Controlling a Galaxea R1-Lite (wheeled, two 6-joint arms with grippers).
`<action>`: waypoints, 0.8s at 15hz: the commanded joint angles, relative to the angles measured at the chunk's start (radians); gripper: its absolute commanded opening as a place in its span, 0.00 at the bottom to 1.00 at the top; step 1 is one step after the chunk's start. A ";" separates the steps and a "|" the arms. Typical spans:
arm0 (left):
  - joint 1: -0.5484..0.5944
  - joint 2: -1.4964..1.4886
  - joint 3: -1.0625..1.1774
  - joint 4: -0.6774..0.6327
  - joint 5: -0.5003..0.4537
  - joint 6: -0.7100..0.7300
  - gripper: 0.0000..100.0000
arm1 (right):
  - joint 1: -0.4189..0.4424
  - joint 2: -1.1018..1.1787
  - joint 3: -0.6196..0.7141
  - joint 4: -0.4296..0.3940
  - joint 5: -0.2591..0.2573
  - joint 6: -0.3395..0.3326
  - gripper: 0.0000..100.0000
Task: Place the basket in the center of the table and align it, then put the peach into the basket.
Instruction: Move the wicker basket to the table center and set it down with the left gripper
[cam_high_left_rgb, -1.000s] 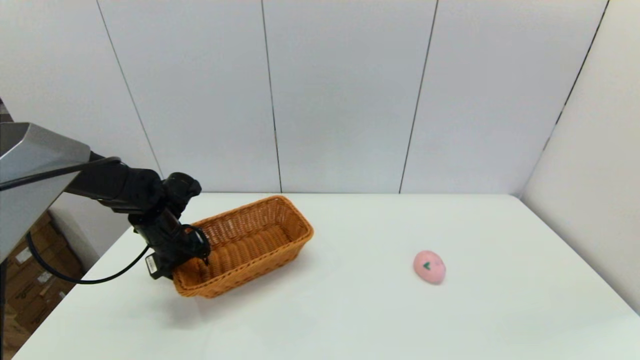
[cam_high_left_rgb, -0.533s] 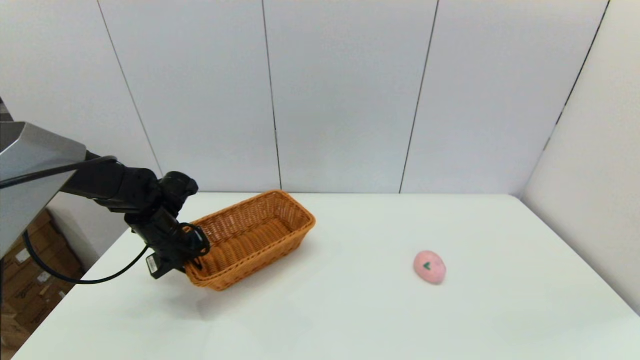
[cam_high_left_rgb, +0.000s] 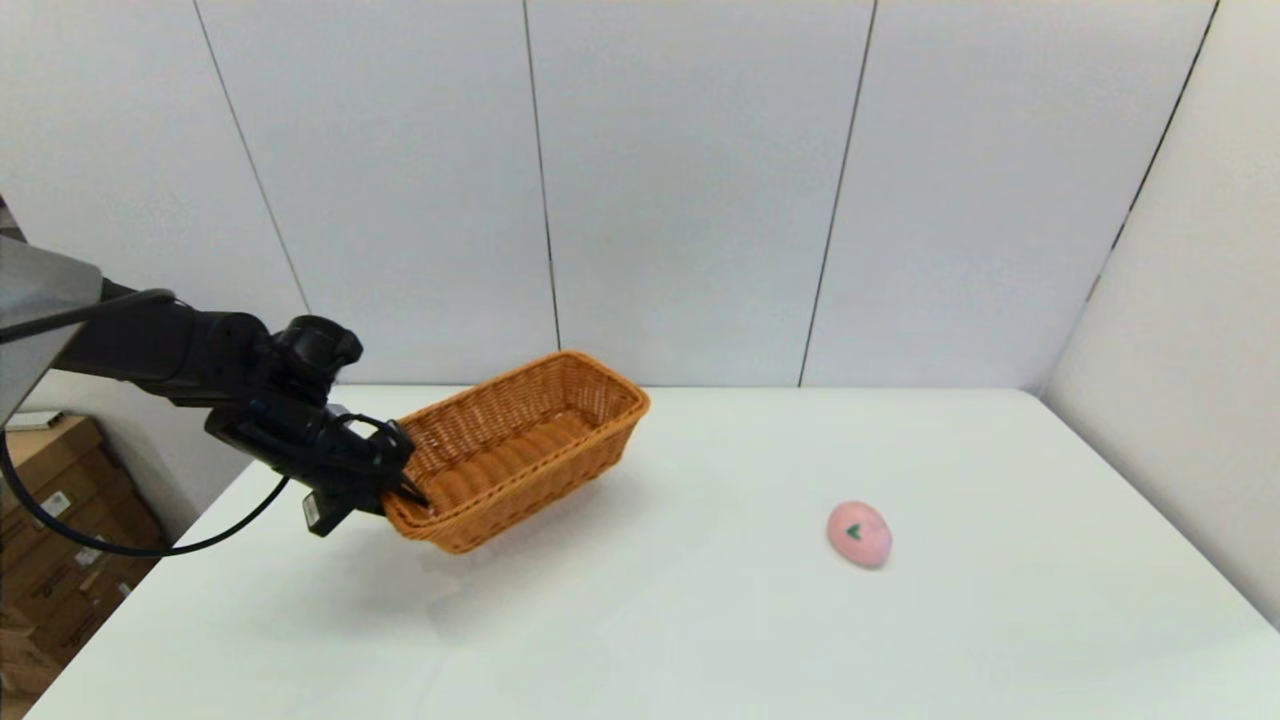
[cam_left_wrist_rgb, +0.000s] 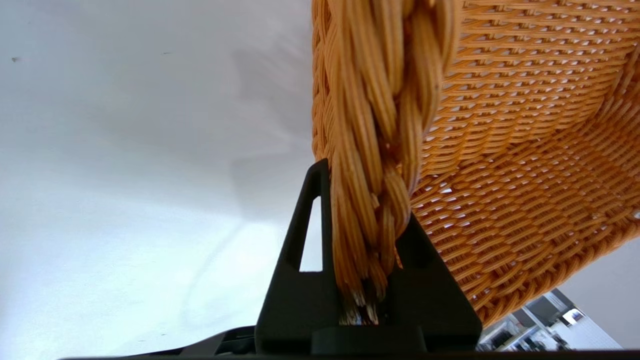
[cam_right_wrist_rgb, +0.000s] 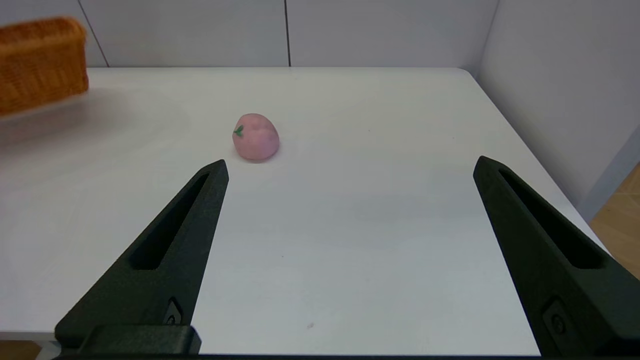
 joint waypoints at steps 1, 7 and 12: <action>0.002 -0.045 -0.003 0.000 -0.007 0.041 0.00 | 0.000 0.001 0.000 0.001 0.000 0.000 1.00; -0.205 -0.076 -0.073 0.054 0.010 0.142 0.00 | 0.000 0.012 0.000 0.001 0.000 -0.003 1.00; -0.445 0.015 -0.282 0.151 0.015 0.123 0.00 | 0.000 0.020 0.000 0.001 0.000 -0.005 1.00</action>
